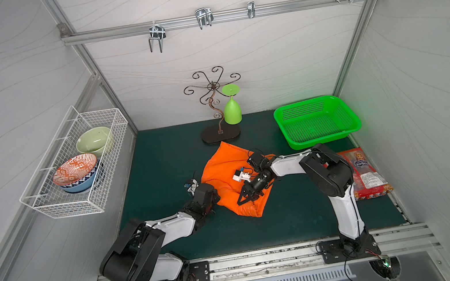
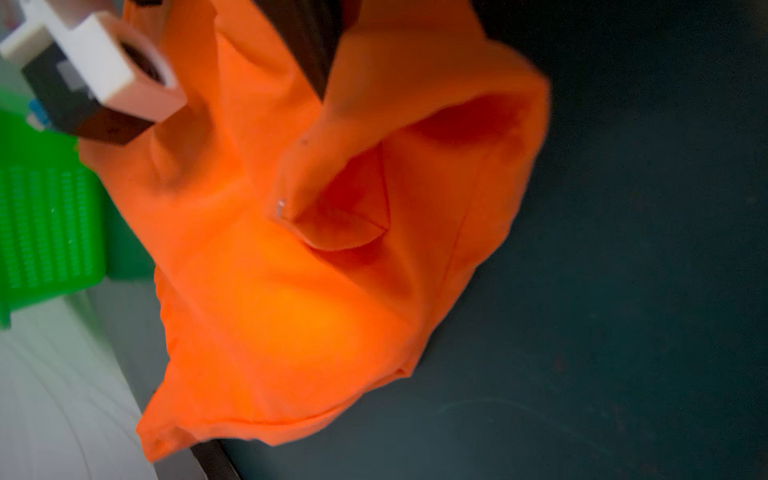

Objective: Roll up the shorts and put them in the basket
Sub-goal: Roll the shorts at the center of the board.

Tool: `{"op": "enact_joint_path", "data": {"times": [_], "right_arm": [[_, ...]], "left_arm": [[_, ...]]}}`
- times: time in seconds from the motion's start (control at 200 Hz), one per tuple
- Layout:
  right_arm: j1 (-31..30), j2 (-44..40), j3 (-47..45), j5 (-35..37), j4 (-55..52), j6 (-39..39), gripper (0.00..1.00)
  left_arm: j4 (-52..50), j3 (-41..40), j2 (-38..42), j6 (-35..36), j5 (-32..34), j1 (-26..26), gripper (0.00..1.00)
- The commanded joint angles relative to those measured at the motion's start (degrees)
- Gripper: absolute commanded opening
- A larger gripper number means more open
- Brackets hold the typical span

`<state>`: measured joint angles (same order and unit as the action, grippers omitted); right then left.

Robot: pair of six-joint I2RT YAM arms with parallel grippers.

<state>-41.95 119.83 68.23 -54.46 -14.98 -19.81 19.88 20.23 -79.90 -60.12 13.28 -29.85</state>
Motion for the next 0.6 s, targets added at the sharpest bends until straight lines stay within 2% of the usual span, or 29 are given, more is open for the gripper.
{"op": "enact_joint_path", "data": {"times": [0.0, 0.025, 0.085, 0.175, 0.38, 0.485, 0.595], "right_arm": [[0.22, -0.86, -2.39, 5.99, -3.62, 1.5, 0.16], [0.26, -1.52, -2.78, 7.03, -4.14, 1.82, 0.2], [0.28, -3.3, -3.85, 9.44, -5.81, 2.61, 0.29], [0.26, -7.25, -7.54, 12.82, -6.55, 3.6, 0.35], [-1.83, -16.0, -18.03, 21.77, -6.73, 3.9, 0.38], [-5.49, -17.57, -19.23, 28.86, -8.45, 4.07, 0.38], [-6.39, -19.06, -19.24, 32.22, -8.87, 3.26, 0.38]], "left_arm": [[-1.23, 2.47, -2.34, -0.09, 2.75, 0.57, 0.11], [-1.89, 2.97, -2.32, -0.04, 2.57, 0.65, 0.0], [-4.88, 4.02, -1.79, -0.25, 2.58, 1.0, 0.0], [-7.07, 4.09, -0.01, -0.82, 3.12, 1.77, 0.0], [-12.34, 5.21, 2.11, 0.06, 2.2, 3.57, 0.0], [-13.85, 6.12, 1.94, 0.5, 0.65, 3.57, 0.0], [-16.72, 7.71, 1.84, 1.2, -0.4, 3.59, 0.0]]}}
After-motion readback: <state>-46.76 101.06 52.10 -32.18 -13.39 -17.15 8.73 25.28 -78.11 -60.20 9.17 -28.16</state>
